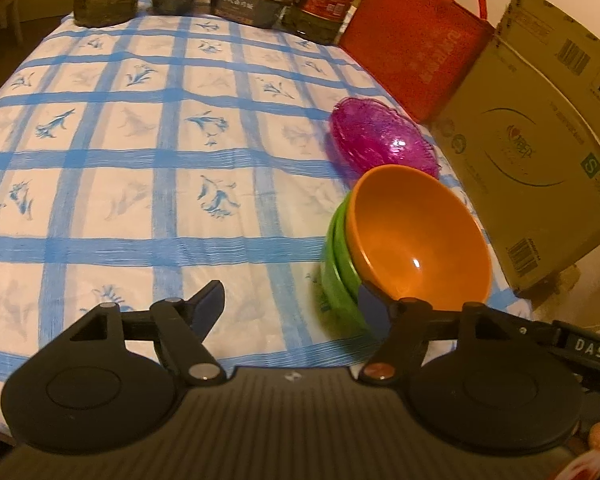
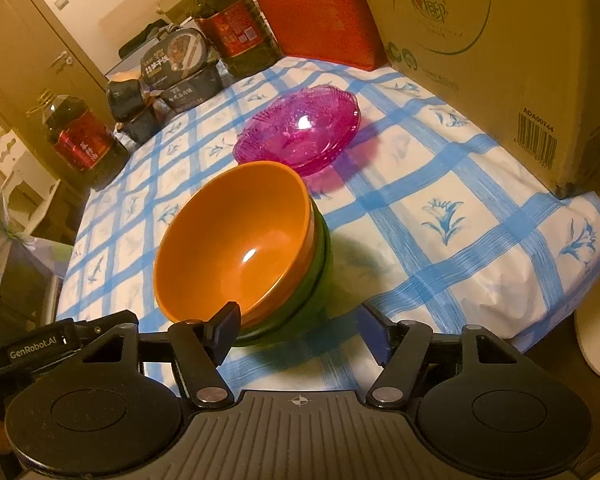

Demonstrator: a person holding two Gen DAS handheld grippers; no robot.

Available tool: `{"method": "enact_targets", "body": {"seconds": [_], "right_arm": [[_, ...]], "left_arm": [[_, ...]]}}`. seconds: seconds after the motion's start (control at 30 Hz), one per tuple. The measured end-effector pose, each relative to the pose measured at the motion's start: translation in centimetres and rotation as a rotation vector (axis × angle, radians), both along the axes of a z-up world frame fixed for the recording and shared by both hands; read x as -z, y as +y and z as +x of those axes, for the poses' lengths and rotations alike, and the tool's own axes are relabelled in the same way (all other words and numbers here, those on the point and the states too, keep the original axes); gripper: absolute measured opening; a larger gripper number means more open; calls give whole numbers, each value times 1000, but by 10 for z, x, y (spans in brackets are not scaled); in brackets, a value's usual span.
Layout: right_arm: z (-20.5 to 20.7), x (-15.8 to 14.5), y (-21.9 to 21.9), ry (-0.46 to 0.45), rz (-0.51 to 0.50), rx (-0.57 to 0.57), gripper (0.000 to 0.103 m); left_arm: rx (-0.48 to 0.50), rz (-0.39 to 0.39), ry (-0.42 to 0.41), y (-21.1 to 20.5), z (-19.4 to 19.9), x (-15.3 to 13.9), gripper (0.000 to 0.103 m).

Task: Organize plates and bowls
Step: 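Close both tools on the rims of the stacked orange and green bowls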

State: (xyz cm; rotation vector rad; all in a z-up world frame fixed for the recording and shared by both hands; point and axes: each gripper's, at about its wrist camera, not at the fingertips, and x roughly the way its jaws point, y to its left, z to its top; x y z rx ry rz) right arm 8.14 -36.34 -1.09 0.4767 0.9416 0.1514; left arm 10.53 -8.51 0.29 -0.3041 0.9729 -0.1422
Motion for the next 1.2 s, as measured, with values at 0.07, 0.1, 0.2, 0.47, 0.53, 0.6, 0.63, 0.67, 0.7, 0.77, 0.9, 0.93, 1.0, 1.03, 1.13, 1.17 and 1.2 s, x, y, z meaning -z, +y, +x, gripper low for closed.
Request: {"method": "enact_targets", "body": {"seconds": [0.07, 0.1, 0.2, 0.47, 0.53, 0.6, 0.63, 0.67, 0.7, 0.77, 0.9, 0.93, 1.0, 1.03, 1.13, 1.17, 1.2], "right_arm": [[-1, -1, 0, -1, 0, 1, 66], [0, 0, -1, -1, -1, 1, 66], [0, -1, -1, 0, -1, 1, 67], [0, -2, -3, 0, 1, 3, 68], [2, -4, -3, -4, 5, 1, 69], [7, -4, -2, -2, 5, 2, 69], [9, -4, -3, -2, 4, 2, 69], [12, -4, -3, -2, 2, 2, 69], [16, -3, -3, -1, -1, 1, 69], [23, -1, -5, 8, 3, -1, 69], [38, 5, -7, 31, 12, 5, 69], [42, 7, -7, 39, 8, 7, 69], [49, 10, -6, 53, -2, 5, 69], [53, 11, -6, 57, -5, -2, 69], [61, 18, -4, 82, -5, -15, 69], [64, 20, -3, 87, -5, -21, 69], [67, 22, -2, 94, -7, -26, 69]], "left_arm": [[-5, 9, -3, 0, -1, 0, 74], [-5, 18, -9, 0, -2, 0, 74], [0, 48, -27, -3, -5, -2, 76], [0, 26, -34, -5, -5, -4, 80], [-3, -14, -22, -5, -1, -5, 80], [0, -47, -12, -6, 4, -6, 80], [5, -59, -12, -7, 7, -7, 80], [8, -68, -15, -9, 9, -7, 80], [16, -78, -15, -10, 12, -7, 79], [33, -100, -3, -14, 21, -5, 77], [43, -145, 44, -20, 39, 5, 69], [46, -152, 54, -21, 43, 8, 68], [42, -166, 79, -22, 50, 14, 66], [42, -173, 92, -22, 54, 17, 61], [49, -198, 124, -22, 63, 25, 51], [50, -203, 132, -23, 66, 27, 49], [52, -207, 140, -23, 68, 29, 48]]}}
